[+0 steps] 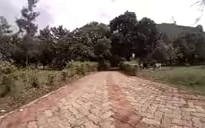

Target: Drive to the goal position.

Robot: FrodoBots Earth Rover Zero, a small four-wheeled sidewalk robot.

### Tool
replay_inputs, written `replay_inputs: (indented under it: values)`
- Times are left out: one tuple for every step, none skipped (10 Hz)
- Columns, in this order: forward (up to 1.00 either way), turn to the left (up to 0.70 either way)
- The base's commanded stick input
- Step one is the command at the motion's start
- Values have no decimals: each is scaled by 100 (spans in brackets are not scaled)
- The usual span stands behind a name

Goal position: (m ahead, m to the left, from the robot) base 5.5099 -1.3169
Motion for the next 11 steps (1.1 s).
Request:
replay_inputs:
  values:
    - [70,0]
    - [70,0]
    - [70,0]
    - [70,0]
    - [70,0]
    - [70,0]
    - [70,0]
    - [70,0]
    - [70,0]
    - [70,0]
    - [70,0]
